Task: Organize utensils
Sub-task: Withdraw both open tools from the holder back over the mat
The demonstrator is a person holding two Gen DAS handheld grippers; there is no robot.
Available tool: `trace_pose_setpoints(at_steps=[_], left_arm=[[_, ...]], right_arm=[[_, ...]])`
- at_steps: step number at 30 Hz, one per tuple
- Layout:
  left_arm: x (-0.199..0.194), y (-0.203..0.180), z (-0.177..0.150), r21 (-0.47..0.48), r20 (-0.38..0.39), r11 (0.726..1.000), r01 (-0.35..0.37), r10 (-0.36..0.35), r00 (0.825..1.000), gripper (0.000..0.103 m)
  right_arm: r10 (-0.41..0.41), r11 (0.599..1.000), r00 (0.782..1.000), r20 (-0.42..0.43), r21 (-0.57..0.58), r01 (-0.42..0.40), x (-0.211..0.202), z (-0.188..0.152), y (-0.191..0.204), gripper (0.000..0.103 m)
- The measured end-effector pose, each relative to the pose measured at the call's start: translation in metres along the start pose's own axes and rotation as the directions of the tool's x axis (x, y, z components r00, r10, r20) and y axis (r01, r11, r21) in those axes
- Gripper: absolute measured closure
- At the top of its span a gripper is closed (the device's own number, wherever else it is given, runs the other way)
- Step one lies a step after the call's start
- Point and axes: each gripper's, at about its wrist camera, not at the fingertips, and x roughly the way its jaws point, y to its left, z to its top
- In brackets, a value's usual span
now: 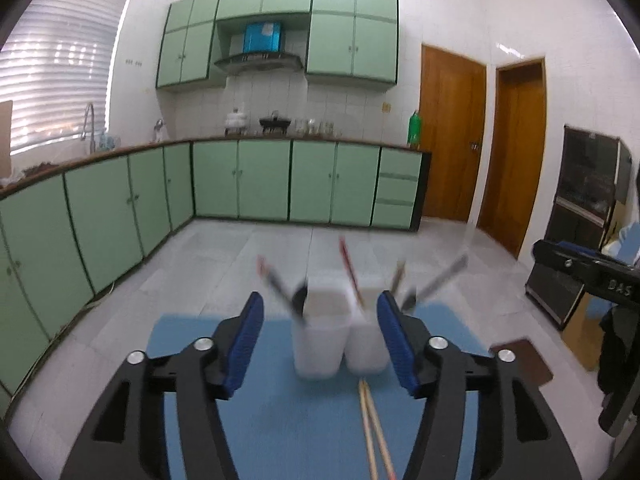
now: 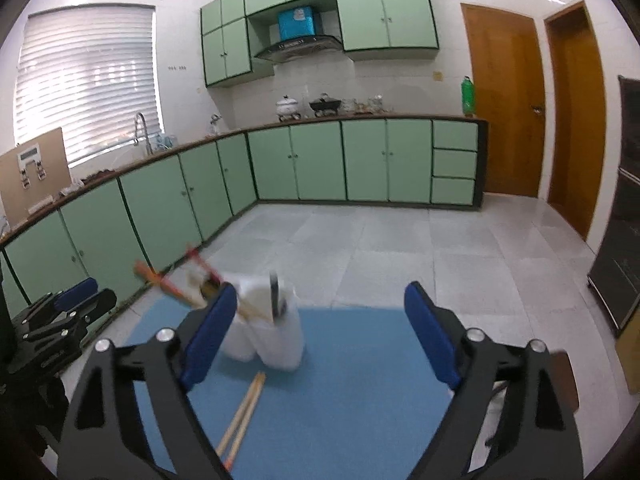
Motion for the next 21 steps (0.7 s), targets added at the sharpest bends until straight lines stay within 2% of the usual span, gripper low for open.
trace_pose_setpoints(at_steps=[1, 5, 10, 14, 21], left_arm=[[0.0, -0.001, -0.013, -0.001, -0.017, 1.0, -0.013, 0.013, 1.0, 0.038], [0.006, 0.002, -0.071, -0.028, -0.133, 0.999, -0.044, 0.04, 0.99, 0.036], [0.013, 0.006, -0.129, -0.039, -0.263, 0.995, -0.089, 0.076, 0.962, 0.036], [0.013, 0.014, -0.164, -0.046, -0.338, 0.993, -0.112, 0.09, 0.937, 0.036], [0.013, 0.019, -0.182, -0.037, -0.41, 0.992, -0.125, 0.099, 0.907, 0.035]], right_arm=[[-0.019, 1.0, 1.0, -0.01, -0.009, 0.019, -0.002, -0.019, 0.002, 0.013], [-0.059, 0.998, 0.997, -0.057, -0.015, 0.058, 0.0, -0.08, 0.009, 0.012], [-0.063, 0.998, 0.981, -0.185, 0.004, 0.065, 0.014, -0.148, 0.026, 0.012], [-0.056, 0.998, 0.969, -0.241, 0.024, 0.064, 0.022, -0.177, 0.04, 0.012], [-0.04, 0.999, 0.954, -0.298, 0.019, 0.048, 0.026, -0.193, 0.058, 0.012]])
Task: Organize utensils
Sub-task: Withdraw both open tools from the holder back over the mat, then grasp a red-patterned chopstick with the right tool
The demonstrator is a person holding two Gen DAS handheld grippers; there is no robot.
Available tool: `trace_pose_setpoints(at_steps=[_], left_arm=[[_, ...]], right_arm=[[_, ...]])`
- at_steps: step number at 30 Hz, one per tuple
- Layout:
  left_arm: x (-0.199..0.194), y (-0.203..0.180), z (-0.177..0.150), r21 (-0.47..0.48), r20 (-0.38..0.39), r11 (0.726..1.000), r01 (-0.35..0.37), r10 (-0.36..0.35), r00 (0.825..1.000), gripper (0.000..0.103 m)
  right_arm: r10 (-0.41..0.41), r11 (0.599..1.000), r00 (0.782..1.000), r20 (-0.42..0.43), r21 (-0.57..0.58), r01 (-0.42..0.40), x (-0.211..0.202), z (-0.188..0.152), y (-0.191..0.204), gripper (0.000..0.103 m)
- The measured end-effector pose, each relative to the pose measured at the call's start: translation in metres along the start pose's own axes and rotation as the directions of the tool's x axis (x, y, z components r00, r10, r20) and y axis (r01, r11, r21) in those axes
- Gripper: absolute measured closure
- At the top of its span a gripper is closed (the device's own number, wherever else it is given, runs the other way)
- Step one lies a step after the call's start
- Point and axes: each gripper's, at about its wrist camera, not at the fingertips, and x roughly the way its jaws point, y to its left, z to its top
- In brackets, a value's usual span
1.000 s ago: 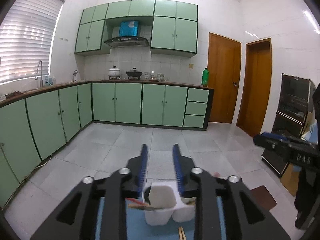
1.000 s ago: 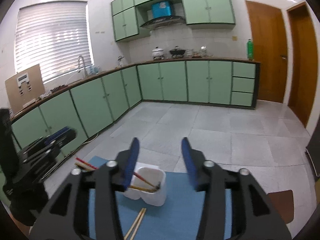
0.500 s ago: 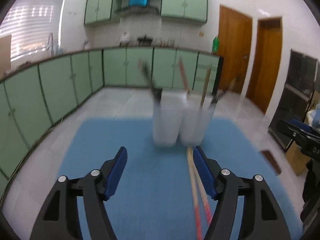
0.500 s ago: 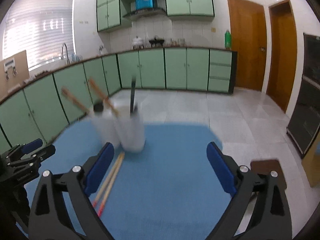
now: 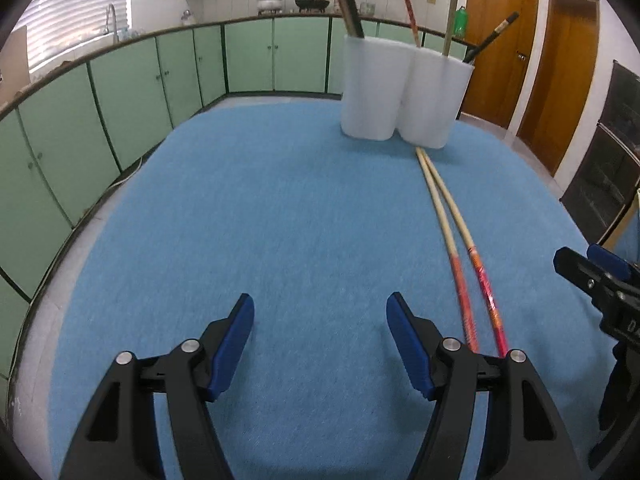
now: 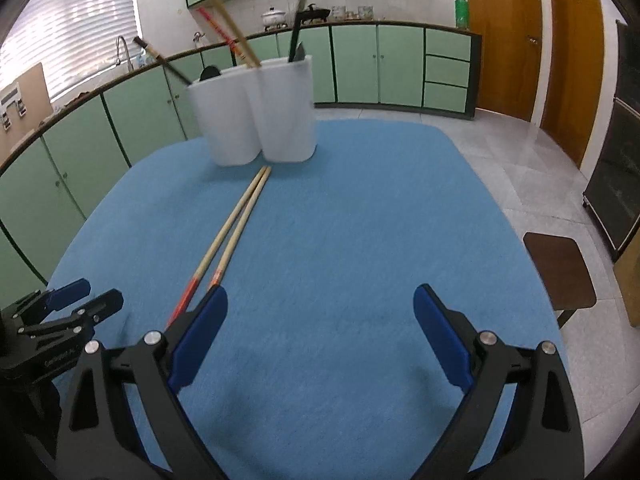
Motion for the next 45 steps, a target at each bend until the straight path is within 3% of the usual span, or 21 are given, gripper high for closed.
trace_pose_setpoints(at_steps=[6, 9, 12, 17, 21, 28, 33, 45], left_arm=[[0.003, 0.008, -0.005, -0.023, -0.029, 1.0, -0.012, 0.012, 1.0, 0.035], [0.0, 0.013, -0.01, -0.032, -0.026, 0.999, -0.021, 0.02, 0.999, 0.035], [-0.003, 0.015, -0.01, -0.038, -0.025, 0.999, -0.028, 0.027, 0.999, 0.035], [-0.008, 0.02, -0.013, -0.055, -0.02, 0.998, -0.024, 0.023, 1.0, 0.035], [-0.008, 0.021, -0.013, -0.059, -0.023, 0.998, -0.024, 0.023, 0.999, 0.034], [-0.007, 0.016, -0.013, -0.029, -0.029, 0.999, -0.038, 0.037, 0.999, 0.032], [-0.01, 0.011, -0.014, -0.012, -0.019, 0.999, -0.039, 0.039, 0.999, 0.032], [-0.017, -0.036, -0.019, 0.033, 0.012, 0.995, 0.089, -0.09, 0.996, 0.032]], right_arm=[[0.023, 1.0, 0.998, -0.05, -0.009, -0.024, 0.003, -0.013, 0.018, 0.012], [0.031, 0.998, 0.998, -0.056, -0.045, -0.034, 0.003, -0.014, 0.033, 0.023], [0.039, 0.995, 0.997, -0.062, -0.088, -0.044, 0.002, -0.014, 0.046, 0.026], [0.048, 0.988, 0.995, -0.091, -0.139, -0.061, 0.004, -0.018, 0.062, 0.041], [0.043, 0.987, 0.99, -0.135, -0.147, -0.063, 0.01, -0.021, 0.066, 0.058], [0.047, 0.985, 0.99, -0.136, -0.16, -0.069, 0.009, -0.022, 0.066, 0.096], [0.058, 0.99, 0.989, -0.134, -0.12, -0.074, 0.007, -0.021, 0.054, 0.098], [-0.06, 0.998, 0.991, -0.118, -0.043, 0.055, 0.005, -0.018, -0.009, 0.098]])
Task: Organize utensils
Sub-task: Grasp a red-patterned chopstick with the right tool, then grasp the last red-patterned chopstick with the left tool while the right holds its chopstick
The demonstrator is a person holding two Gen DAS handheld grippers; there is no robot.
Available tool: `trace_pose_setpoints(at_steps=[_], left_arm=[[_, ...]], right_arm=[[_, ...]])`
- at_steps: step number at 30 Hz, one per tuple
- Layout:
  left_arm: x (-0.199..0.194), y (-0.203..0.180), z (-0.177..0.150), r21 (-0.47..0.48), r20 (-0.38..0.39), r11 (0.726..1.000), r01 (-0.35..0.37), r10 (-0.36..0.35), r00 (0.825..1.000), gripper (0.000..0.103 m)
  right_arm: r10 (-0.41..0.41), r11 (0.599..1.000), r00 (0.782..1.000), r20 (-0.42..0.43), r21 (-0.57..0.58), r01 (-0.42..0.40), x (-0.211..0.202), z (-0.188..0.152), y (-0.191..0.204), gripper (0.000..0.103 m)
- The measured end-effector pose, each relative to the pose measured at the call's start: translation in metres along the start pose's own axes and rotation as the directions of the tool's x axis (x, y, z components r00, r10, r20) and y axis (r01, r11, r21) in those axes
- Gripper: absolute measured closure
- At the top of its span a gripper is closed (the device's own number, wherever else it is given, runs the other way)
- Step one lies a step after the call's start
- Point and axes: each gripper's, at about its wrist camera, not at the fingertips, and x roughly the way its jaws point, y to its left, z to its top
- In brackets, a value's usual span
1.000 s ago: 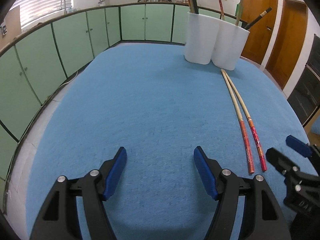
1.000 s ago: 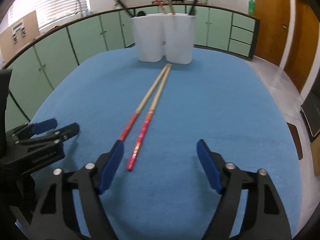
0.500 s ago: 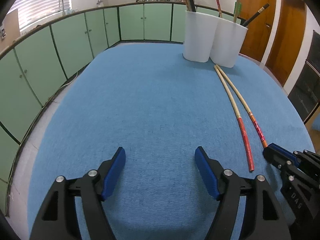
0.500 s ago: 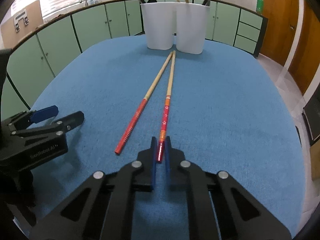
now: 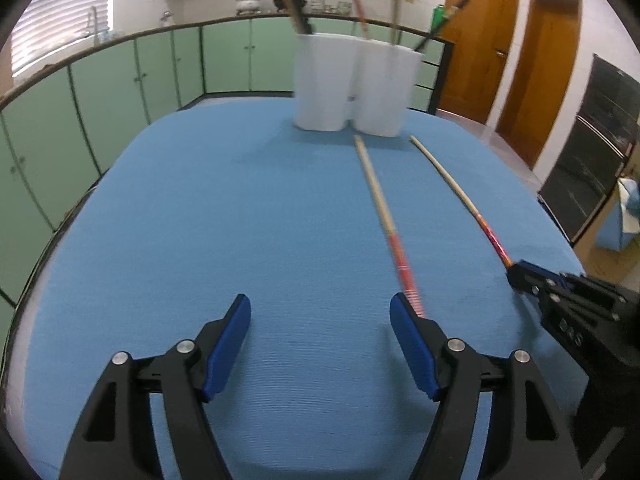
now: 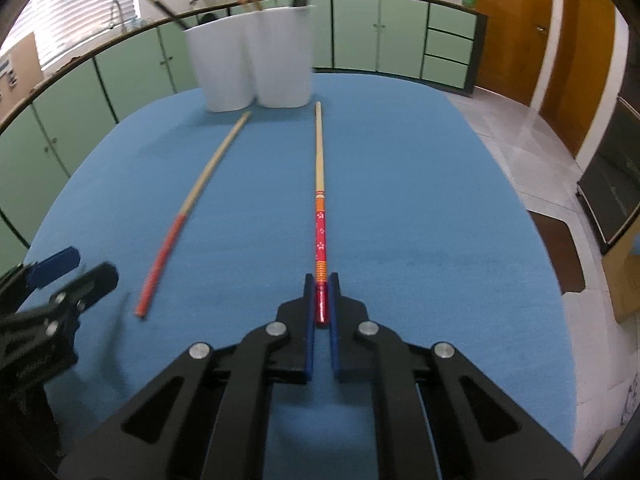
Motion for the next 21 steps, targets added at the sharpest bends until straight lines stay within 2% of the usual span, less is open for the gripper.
trace_pose_setpoints(at_steps=[7, 9, 11, 13, 15, 17, 19, 21], left_arm=[[0.013, -0.027, -0.001, 0.022, -0.045, 0.999, 0.036, -0.035, 0.998, 0.033], [0.015, -0.031, -0.001, 0.029, -0.05, 0.999, 0.018, -0.016, 0.999, 0.034], [0.016, -0.034, -0.001, 0.04, -0.052, 0.999, -0.003, 0.005, 0.999, 0.04], [0.015, -0.035, -0.002, 0.043, -0.05, 0.999, -0.014, 0.017, 0.999, 0.051], [0.014, -0.035, -0.002, 0.044, -0.046, 0.999, -0.017, 0.019, 0.999, 0.056], [0.013, -0.035, -0.002, 0.039, -0.045, 0.999, -0.015, 0.017, 0.999, 0.057], [0.013, -0.034, -0.003, 0.033, -0.042, 0.999, -0.012, 0.013, 0.999, 0.057], [0.013, -0.034, -0.003, 0.031, -0.041, 0.999, -0.011, 0.012, 0.999, 0.057]], right_arm=[[0.004, 1.0, 1.0, -0.002, 0.018, -0.004, 0.002, -0.002, -0.02, 0.098], [0.004, 1.0, 1.0, -0.001, 0.013, -0.004, 0.002, -0.002, -0.019, 0.098], [0.014, 1.0, 1.0, -0.001, 0.005, -0.013, 0.001, -0.002, -0.018, 0.098], [0.014, 1.0, 1.0, -0.002, 0.003, -0.014, 0.002, -0.001, -0.017, 0.094], [0.03, 1.0, 1.0, -0.002, 0.004, -0.03, 0.001, -0.001, -0.018, 0.093], [0.062, 0.998, 0.998, 0.0, 0.016, -0.062, 0.0, 0.0, -0.021, 0.088], [0.087, 0.996, 0.996, 0.003, 0.017, -0.087, -0.002, -0.003, -0.024, 0.077], [0.089, 0.996, 0.996, 0.002, -0.001, -0.089, -0.006, -0.006, -0.024, 0.077]])
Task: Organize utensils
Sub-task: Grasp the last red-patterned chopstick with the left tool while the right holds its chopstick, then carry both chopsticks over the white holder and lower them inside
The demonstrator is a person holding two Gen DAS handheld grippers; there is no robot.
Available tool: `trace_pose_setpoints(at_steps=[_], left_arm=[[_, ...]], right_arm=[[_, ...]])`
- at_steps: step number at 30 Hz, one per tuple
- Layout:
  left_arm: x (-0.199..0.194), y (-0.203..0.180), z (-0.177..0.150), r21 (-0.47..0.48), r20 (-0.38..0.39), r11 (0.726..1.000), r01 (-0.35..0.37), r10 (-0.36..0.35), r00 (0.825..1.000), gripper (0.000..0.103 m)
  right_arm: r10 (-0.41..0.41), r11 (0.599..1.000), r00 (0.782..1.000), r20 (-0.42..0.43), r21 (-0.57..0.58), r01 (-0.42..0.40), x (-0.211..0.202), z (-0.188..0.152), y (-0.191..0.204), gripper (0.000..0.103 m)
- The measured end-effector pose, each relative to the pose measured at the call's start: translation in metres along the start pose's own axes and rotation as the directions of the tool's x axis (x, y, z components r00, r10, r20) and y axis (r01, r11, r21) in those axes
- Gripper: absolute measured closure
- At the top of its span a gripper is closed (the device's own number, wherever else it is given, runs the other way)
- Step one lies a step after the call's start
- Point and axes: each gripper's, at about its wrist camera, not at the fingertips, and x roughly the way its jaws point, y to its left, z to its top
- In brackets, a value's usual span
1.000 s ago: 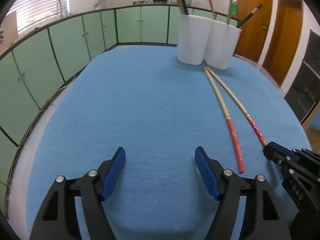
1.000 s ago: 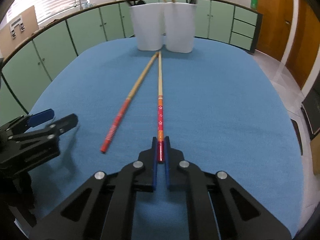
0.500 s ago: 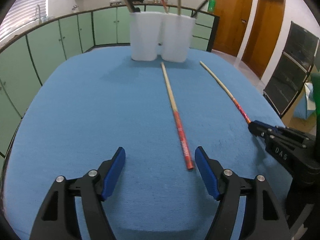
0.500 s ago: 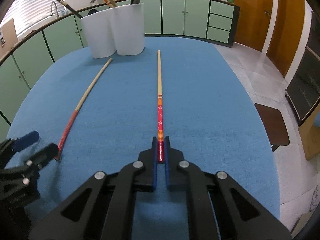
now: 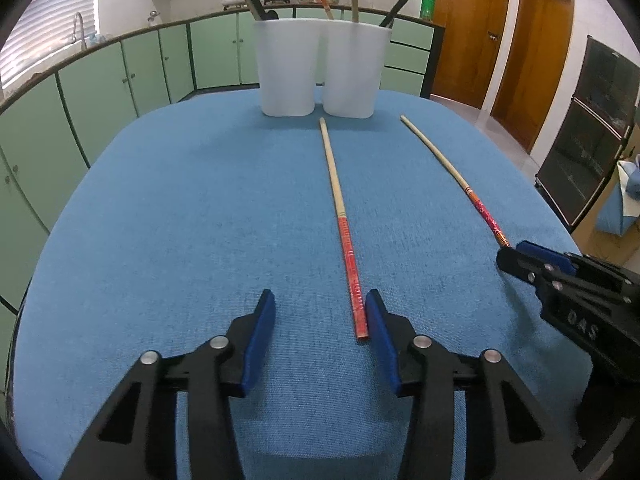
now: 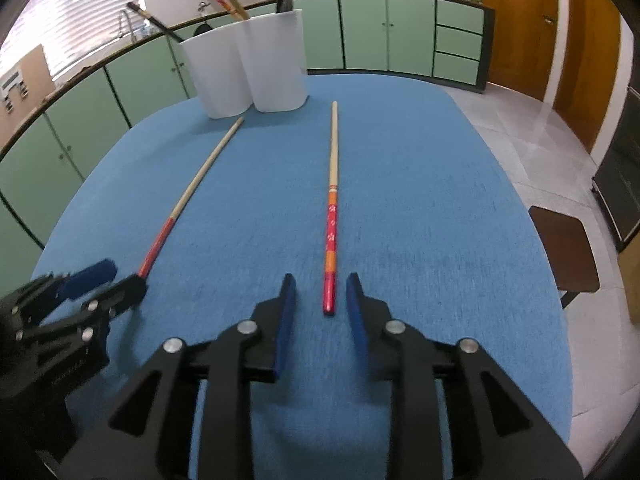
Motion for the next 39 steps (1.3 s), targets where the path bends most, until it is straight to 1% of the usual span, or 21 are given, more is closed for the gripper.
trace_pose_setpoints(at_steps=[5, 6, 9, 11, 13, 14, 19, 21, 23, 27, 30, 31, 34, 37, 39], left_arm=[[0.001, -0.001, 0.001, 0.004, -0.001, 1.0, -0.011, 0.011, 1.0, 0.057], [0.001, -0.001, 0.001, 0.004, -0.001, 1.0, -0.014, 0.014, 1.0, 0.058], [0.001, -0.001, 0.001, 0.005, 0.002, 1.0, -0.018, 0.018, 1.0, 0.073], [0.001, -0.003, 0.001, 0.018, 0.002, 1.0, -0.02, 0.02, 1.0, 0.08], [0.001, -0.006, 0.001, 0.032, 0.002, 0.999, -0.019, 0.019, 1.0, 0.094], [0.002, -0.007, 0.001, 0.034, 0.0, 0.999, -0.015, 0.015, 1.0, 0.097], [0.0, -0.003, 0.003, 0.004, 0.004, 1.0, 0.01, -0.01, 1.0, 0.097], [-0.005, -0.001, 0.004, -0.003, 0.015, 1.0, 0.012, -0.012, 1.0, 0.097], [-0.016, 0.001, 0.009, 0.0, 0.039, 1.0, 0.015, -0.015, 0.999, 0.097], [-0.043, 0.005, 0.026, 0.007, 0.094, 1.0, 0.018, -0.019, 0.995, 0.097], [-0.067, 0.011, 0.04, 0.006, 0.163, 1.0, 0.019, -0.02, 0.986, 0.097], [-0.077, 0.012, 0.046, 0.005, 0.194, 1.0, 0.02, -0.02, 0.981, 0.097], [-0.097, 0.017, 0.061, 0.005, 0.254, 1.0, 0.02, -0.021, 0.967, 0.097], [-0.116, 0.021, 0.079, 0.009, 0.316, 1.0, 0.023, -0.024, 0.948, 0.097], [-0.126, 0.025, 0.091, 0.014, 0.349, 1.0, 0.028, -0.031, 0.937, 0.097]], right_arm=[[-0.01, 1.0, 1.0, 0.002, -0.01, 0.01, -0.004, -0.004, 0.001, 0.078], [-0.01, 1.0, 1.0, 0.001, -0.009, 0.01, -0.003, -0.004, 0.001, 0.078], [-0.013, 1.0, 1.0, 0.0, 0.0, 0.013, -0.002, -0.003, -0.001, 0.083], [-0.009, 1.0, 1.0, -0.002, 0.011, 0.009, -0.001, -0.001, -0.002, 0.086], [-0.011, 1.0, 1.0, -0.005, 0.015, 0.011, 0.0, -0.001, -0.003, 0.094], [-0.01, 1.0, 1.0, -0.006, 0.011, 0.011, 0.0, -0.001, -0.002, 0.097], [-0.009, 1.0, 1.0, 0.002, -0.004, 0.009, -0.003, -0.001, -0.001, 0.098], [-0.028, 0.999, 0.999, 0.017, -0.027, 0.029, -0.007, -0.001, 0.002, 0.098], [-0.042, 0.998, 0.998, 0.045, -0.055, 0.044, -0.015, 0.002, 0.004, 0.098], [-0.014, 0.999, 0.995, 0.102, -0.045, 0.018, -0.038, 0.018, 0.0, 0.098], [0.001, 0.999, 0.988, 0.156, -0.045, 0.006, -0.058, 0.031, -0.001, 0.098], [0.01, 0.999, 0.984, 0.176, -0.044, -0.002, -0.066, 0.036, -0.002, 0.098], [0.02, 0.999, 0.974, 0.226, -0.048, -0.01, -0.085, 0.05, -0.003, 0.098], [0.032, 0.998, 0.957, 0.289, -0.066, -0.014, -0.108, 0.07, -0.001, 0.098], [0.046, 0.997, 0.947, 0.316, -0.071, -0.025, -0.119, 0.083, -0.002, 0.098]])
